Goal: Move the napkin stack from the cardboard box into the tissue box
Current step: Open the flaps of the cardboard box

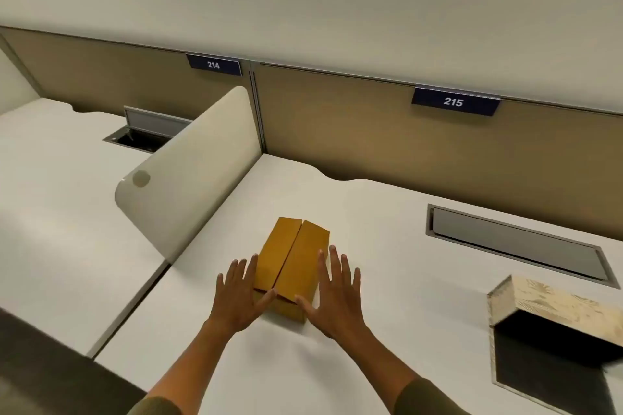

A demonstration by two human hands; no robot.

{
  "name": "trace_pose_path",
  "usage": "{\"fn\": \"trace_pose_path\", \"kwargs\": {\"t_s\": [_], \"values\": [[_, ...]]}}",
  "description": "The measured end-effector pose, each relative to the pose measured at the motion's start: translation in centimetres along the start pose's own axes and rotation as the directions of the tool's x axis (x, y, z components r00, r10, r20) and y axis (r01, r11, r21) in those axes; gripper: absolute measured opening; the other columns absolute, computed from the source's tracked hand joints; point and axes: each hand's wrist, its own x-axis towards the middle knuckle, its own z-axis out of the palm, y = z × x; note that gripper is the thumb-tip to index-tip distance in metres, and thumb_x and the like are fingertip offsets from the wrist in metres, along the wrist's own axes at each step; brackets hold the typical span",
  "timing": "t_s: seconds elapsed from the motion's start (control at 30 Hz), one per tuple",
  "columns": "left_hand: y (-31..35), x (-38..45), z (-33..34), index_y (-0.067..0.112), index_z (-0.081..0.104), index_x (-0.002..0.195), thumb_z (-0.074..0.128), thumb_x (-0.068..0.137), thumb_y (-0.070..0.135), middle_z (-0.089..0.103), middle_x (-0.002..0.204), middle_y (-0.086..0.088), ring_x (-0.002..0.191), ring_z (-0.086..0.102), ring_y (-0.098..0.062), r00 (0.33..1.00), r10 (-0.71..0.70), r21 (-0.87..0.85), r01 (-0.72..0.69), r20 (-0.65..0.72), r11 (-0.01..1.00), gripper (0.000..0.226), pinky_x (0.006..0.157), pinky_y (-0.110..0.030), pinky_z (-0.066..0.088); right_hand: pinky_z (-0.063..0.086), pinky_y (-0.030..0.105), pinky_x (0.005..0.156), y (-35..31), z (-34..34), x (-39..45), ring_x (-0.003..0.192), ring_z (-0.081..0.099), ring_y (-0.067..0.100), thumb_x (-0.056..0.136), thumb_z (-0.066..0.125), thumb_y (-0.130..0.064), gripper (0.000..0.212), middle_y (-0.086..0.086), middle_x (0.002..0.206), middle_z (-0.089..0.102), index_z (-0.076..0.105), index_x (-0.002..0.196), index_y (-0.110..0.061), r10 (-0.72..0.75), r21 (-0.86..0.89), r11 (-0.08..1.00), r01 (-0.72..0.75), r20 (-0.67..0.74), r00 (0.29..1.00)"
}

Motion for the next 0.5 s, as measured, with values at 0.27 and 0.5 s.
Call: {"fn": "trace_pose_path", "kwargs": {"t_s": [0.27, 0.5], "values": [[-3.9, 3.1, -0.1, 0.024, 0.009, 0.153, 0.022, 0.051, 0.099, 0.031, 0.156, -0.005, 0.143, 0.030, -0.027, 0.983, 0.108, -0.126, -0.090, 0.146, 0.988, 0.127, 0.116, -0.048, 0.027, 0.017, 0.059, 0.114, -4.1, 2.9, 2.7, 0.145, 0.017, 0.036, 0.068, 0.031, -0.083, 0.107, 0.004, 0.160, -0.019, -0.018, 0.147, -0.030, 0.044, -0.002, 0.999, -0.044, 0.139, 0.989], [-5.1, 4.6, -0.2, 0.024, 0.021, 0.151, 0.028, 0.051, 0.098, 0.043, 0.149, 0.000, 0.132, 0.046, -0.021, 0.967, 0.167, -0.212, -0.125, 0.193, 0.969, 0.125, 0.106, -0.036, 0.042, 0.021, 0.058, 0.114, -4.4, 4.0, 3.6, 0.143, 0.023, 0.035, 0.077, 0.042, -0.075, 0.102, 0.005, 0.161, -0.014, -0.016, 0.148, -0.030, 0.098, -0.041, 0.995, -0.093, 0.111, 0.989]]}}
